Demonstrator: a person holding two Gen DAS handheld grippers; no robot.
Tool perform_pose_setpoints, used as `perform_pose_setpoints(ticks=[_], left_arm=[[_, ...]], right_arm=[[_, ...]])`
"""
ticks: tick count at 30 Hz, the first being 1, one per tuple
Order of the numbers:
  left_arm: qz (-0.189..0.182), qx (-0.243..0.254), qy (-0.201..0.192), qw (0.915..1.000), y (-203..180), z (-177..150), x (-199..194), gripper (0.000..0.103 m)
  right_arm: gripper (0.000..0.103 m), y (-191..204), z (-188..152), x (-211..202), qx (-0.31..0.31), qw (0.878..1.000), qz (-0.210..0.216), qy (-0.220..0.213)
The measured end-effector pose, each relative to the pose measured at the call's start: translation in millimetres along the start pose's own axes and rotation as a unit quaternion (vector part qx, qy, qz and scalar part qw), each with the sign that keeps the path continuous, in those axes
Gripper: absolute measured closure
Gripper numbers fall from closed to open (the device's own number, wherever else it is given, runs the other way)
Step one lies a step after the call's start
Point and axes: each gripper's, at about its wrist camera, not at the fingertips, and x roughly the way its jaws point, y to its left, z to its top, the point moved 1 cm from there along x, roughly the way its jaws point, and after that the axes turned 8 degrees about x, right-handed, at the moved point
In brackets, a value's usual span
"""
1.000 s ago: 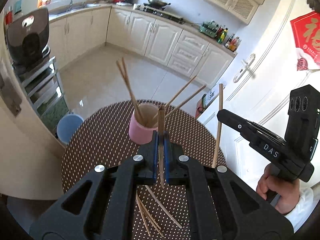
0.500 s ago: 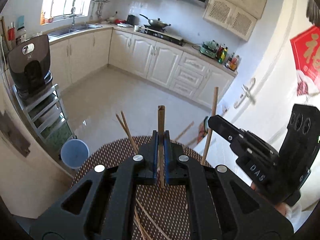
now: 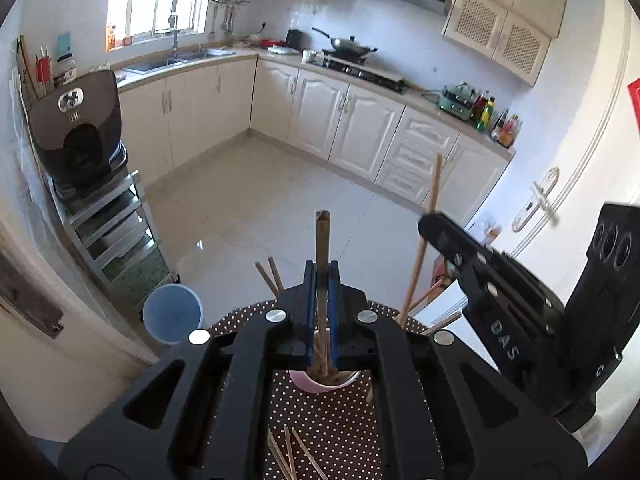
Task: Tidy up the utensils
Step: 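Open the left tool over the pink cup while the right tool opens too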
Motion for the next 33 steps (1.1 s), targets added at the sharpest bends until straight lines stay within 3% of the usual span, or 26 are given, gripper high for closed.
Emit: perform_pose_setpoints(ticks=[10, 28, 31, 32, 33], left_arm=[[0.005, -0.008, 0.044, 0.999, -1.3, -20.4, 27.6, 0.097], [0.014, -0.026, 0.07, 0.9971, 1.1, -31.2, 21.7, 0.095], [0.012, -0.025, 0.07, 0.9971, 1.3, -32.6, 18.2, 0.087], [0.014, -0.024, 0.069, 0.9972, 1.5, -33.4, 16.7, 0.078], [0.015, -0.024, 0.069, 0.9972, 0.4, -34.3, 15.1, 0.059]], right_arm=[[0.098, -6.6, -7.4, 28.4, 0.0, 1.0, -0.013, -0.002], [0.099, -5.4, -22.0, 37.7, 0.001, 0.999, -0.007, 0.036], [0.098, -4.5, -23.7, 30.2, -0.003, 0.999, -0.007, 0.042], [0.098, -4.4, -24.4, 27.6, -0.003, 0.999, -0.008, 0.044], [0.098, -4.4, -26.1, 24.0, -0.002, 0.999, -0.008, 0.047]])
